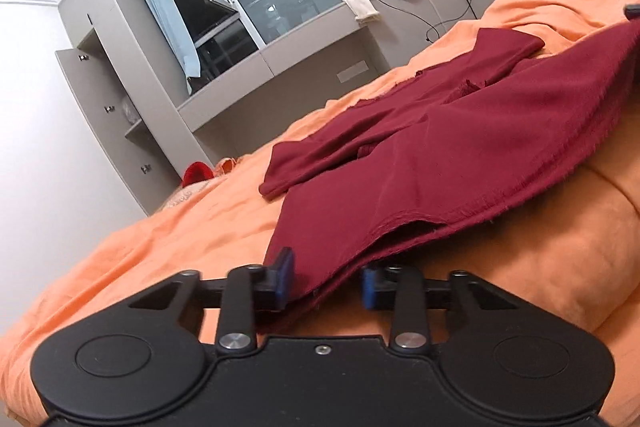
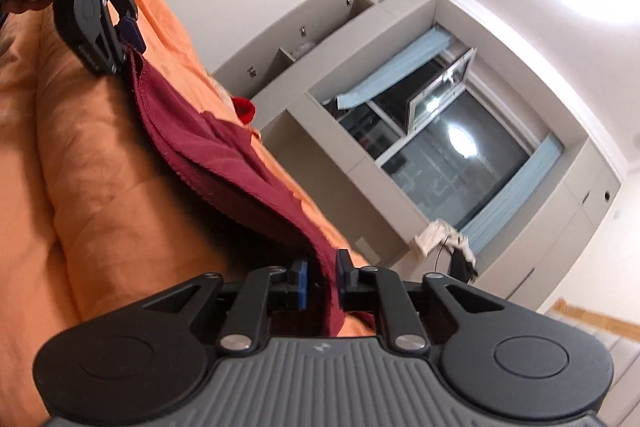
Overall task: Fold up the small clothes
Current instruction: 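Grasp the hem edge with the right gripper while the left gripper grasps the hem, then lift the hem with both grippers and fold it toward the collar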
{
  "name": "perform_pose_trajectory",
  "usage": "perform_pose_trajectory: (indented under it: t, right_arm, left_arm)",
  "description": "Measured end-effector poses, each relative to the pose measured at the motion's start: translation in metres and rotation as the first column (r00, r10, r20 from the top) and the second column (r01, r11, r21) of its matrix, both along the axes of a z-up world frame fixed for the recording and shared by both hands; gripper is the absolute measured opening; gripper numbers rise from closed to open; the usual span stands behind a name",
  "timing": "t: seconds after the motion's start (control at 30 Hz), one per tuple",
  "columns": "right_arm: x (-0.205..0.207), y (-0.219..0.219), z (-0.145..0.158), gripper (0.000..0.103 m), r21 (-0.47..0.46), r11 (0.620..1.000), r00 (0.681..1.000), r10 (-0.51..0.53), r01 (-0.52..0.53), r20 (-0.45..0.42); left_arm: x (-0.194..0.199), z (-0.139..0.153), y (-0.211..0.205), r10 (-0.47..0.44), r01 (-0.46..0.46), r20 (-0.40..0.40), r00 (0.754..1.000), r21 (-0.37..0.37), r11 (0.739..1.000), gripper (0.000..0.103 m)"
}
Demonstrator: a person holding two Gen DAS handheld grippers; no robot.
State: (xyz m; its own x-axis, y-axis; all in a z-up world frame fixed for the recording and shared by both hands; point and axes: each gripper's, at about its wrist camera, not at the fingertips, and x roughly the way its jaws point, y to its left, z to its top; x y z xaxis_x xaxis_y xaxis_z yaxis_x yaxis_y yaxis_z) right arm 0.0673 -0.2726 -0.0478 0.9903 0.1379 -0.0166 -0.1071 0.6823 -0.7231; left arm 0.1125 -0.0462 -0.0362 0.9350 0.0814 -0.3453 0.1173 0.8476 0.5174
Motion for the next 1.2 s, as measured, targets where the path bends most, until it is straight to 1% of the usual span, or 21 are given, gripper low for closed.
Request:
perform_pose_trajectory:
  t: [0.07, 0.1, 0.13, 0.17, 0.2, 0.3, 0.43, 0.5, 0.53, 0.6, 0.63, 0.7, 0.77, 0.9, 1.0, 1.07, 1.13, 1.2]
  right_arm:
    - [-0.003, 0.001, -0.007, 0.019, -0.014, 1.000, 0.999, -0.011, 0.011, -0.032]
    - [-0.005, 0.003, -0.012, 0.018, -0.031, 0.999, 0.999, -0.015, 0.013, -0.046]
    - [-0.006, 0.005, -0.016, 0.013, -0.059, 0.998, 0.999, -0.019, 0.016, -0.051]
    - [-0.007, 0.008, -0.020, 0.010, -0.086, 0.996, 0.999, -0.025, 0.021, -0.047]
    - [-0.008, 0.010, -0.024, 0.010, -0.104, 0.994, 0.999, -0.028, 0.024, -0.036]
    - [-0.008, 0.013, -0.024, 0.008, -0.097, 0.994, 0.999, -0.043, 0.043, 0.003]
    - [-0.013, 0.010, -0.009, 0.008, -0.030, 0.995, 0.994, -0.090, 0.092, 0.054]
    - [-0.017, 0.006, 0.002, 0.007, 0.011, 0.994, 0.990, -0.113, 0.113, 0.080]
    - [-0.021, 0.004, 0.009, 0.007, 0.026, 0.992, 0.988, -0.124, 0.122, 0.093]
    - [-0.034, -0.002, 0.026, 0.007, 0.056, 0.989, 0.983, -0.141, 0.135, 0.118]
    - [-0.042, -0.005, 0.036, 0.007, 0.070, 0.988, 0.981, -0.148, 0.140, 0.125]
    - [-0.064, -0.013, 0.052, 0.007, 0.074, 0.987, 0.978, -0.152, 0.143, 0.142]
    - [-0.088, -0.019, 0.065, 0.007, 0.046, 0.989, 0.978, -0.144, 0.138, 0.154]
    - [-0.132, -0.028, 0.086, 0.007, 0.021, 0.991, 0.982, -0.132, 0.131, 0.133]
    - [-0.155, -0.031, 0.098, 0.007, 0.042, 0.991, 0.982, -0.130, 0.125, 0.137]
    - [-0.158, -0.033, 0.108, 0.007, 0.080, 0.990, 0.983, -0.125, 0.115, 0.131]
    - [-0.156, -0.037, 0.116, 0.008, 0.131, 0.986, 0.986, -0.115, 0.099, 0.117]
    - [-0.148, -0.039, 0.123, 0.008, 0.148, 0.985, 0.986, -0.109, 0.090, 0.126]
  left_arm:
    - [-0.002, 0.001, 0.007, 0.015, -0.015, -0.005, 1.000, -0.018, 1.000, 0.027]
    - [-0.001, 0.002, 0.010, 0.025, -0.026, -0.007, 1.000, -0.032, 0.999, 0.021]
    - [0.000, 0.003, 0.014, 0.035, -0.035, -0.010, 0.999, -0.046, 0.998, 0.015]
    - [0.001, 0.004, 0.016, 0.040, -0.041, -0.010, 0.999, -0.059, 0.997, 0.011]
    - [0.000, 0.005, 0.019, 0.041, -0.041, -0.002, 0.999, -0.076, 0.996, 0.006]
    - [-0.010, 0.012, 0.020, 0.025, -0.018, 0.070, 0.997, -0.097, 0.995, 0.005]
    - [-0.033, 0.025, 0.020, -0.003, 0.022, 0.182, 0.983, -0.103, 0.994, 0.005]
    - [-0.045, 0.033, 0.022, -0.009, 0.037, 0.217, 0.976, -0.125, 0.992, 0.004]
    - [-0.052, 0.039, 0.024, -0.013, 0.049, 0.227, 0.974, -0.156, 0.987, 0.004]
    - [-0.070, 0.052, 0.026, -0.027, 0.082, 0.227, 0.973, -0.234, 0.969, 0.004]
    - [-0.081, 0.059, 0.026, -0.042, 0.103, 0.235, 0.971, -0.256, 0.961, 0.004]
    - [-0.106, 0.070, 0.024, -0.073, 0.146, 0.271, 0.960, -0.261, 0.954, 0.004]
    - [-0.128, 0.082, 0.025, -0.101, 0.179, 0.294, 0.950, -0.252, 0.951, 0.004]
    - [-0.169, 0.109, 0.031, -0.146, 0.232, 0.306, 0.941, -0.268, 0.935, 0.004]
    - [-0.195, 0.123, 0.032, -0.172, 0.263, 0.317, 0.933, -0.270, 0.926, 0.004]
    - [-0.208, 0.129, 0.030, -0.186, 0.276, 0.323, 0.928, -0.261, 0.925, 0.004]
    - [-0.213, 0.134, 0.028, -0.196, 0.285, 0.315, 0.929, -0.269, 0.920, 0.004]
    - [-0.211, 0.137, 0.027, -0.198, 0.289, 0.313, 0.929, -0.276, 0.917, 0.005]
